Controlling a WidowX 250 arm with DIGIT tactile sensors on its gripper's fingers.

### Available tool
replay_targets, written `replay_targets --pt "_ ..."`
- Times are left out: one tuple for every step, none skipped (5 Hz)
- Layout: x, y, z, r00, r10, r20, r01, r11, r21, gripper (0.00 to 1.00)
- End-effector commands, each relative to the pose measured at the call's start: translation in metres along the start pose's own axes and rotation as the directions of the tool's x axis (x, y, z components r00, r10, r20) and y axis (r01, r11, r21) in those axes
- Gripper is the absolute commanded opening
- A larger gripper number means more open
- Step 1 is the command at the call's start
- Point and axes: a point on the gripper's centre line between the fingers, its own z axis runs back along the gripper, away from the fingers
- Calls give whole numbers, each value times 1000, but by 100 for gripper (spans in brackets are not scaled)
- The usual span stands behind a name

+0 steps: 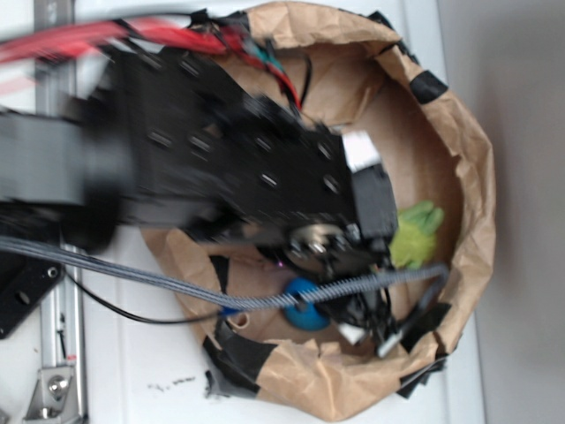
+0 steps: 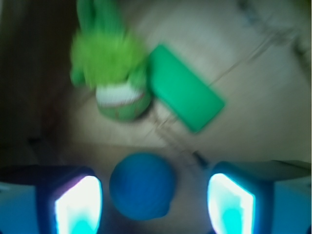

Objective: Grab the blue ball.

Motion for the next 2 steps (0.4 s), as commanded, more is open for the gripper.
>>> replay_targets --pt "-70 -33 -25 981 -120 -155 124 992 18 100" --pt "-66 -28 -21 983 -143 -111 145 989 7 0"
